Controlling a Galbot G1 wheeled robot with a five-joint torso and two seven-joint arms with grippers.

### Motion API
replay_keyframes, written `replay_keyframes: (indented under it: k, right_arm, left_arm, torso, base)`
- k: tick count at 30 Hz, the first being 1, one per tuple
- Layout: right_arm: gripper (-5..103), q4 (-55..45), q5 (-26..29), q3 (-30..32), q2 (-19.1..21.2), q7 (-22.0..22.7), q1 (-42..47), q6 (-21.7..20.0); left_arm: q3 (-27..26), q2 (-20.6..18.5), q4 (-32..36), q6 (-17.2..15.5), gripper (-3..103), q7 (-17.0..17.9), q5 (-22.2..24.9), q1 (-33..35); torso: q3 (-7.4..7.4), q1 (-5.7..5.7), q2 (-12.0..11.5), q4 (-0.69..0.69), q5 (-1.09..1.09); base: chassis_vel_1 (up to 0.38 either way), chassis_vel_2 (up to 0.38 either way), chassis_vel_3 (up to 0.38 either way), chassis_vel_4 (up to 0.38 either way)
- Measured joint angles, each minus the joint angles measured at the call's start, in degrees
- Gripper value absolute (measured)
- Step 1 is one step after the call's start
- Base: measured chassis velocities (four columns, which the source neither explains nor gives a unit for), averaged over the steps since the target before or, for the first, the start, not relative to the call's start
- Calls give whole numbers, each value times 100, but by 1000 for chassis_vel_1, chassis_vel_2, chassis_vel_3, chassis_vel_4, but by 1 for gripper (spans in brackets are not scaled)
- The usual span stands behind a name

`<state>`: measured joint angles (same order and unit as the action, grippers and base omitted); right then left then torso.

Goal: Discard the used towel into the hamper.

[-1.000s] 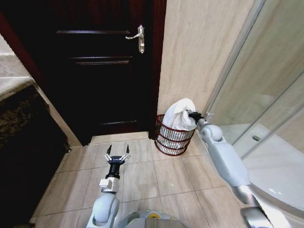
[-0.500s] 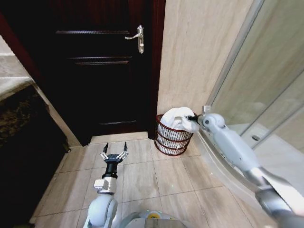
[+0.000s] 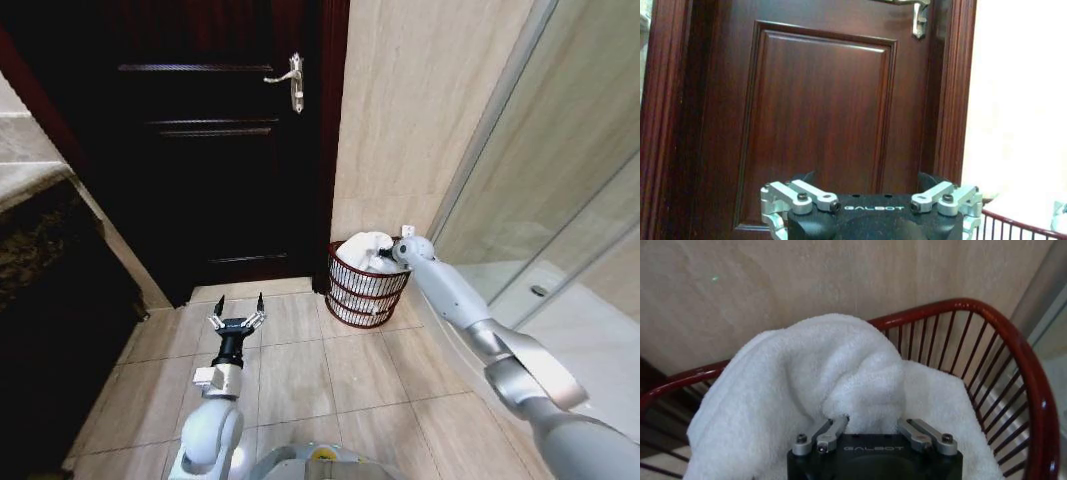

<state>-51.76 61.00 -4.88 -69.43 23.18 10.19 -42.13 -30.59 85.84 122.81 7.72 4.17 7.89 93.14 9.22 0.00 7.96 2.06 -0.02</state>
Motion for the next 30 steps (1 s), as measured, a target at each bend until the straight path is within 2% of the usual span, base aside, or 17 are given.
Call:
replay_keyframes:
  k: [7, 14, 30]
  right_arm:
    - [20, 541, -435, 302, -441, -92, -44, 1]
    - [20, 1063, -984, 569, -764, -501, -105, 13]
    - [20, 1132, -1251, 714, -662, -719, 75, 91]
  left_arm:
    - [-21, 24, -60, 60, 100, 1, 38, 37]
    - [-102, 22, -16, 80, 100, 0, 44, 151]
    - [-198, 43, 178, 89, 100, -1, 45, 298]
  torso:
    - [0, 0, 0, -1, 1]
    - [1, 0, 1, 0, 1]
    - [1, 0, 1, 2, 3]
  base:
    - [0, 0, 0, 0]
    - [0, 0, 0, 0]
    - [0, 0, 0, 0]
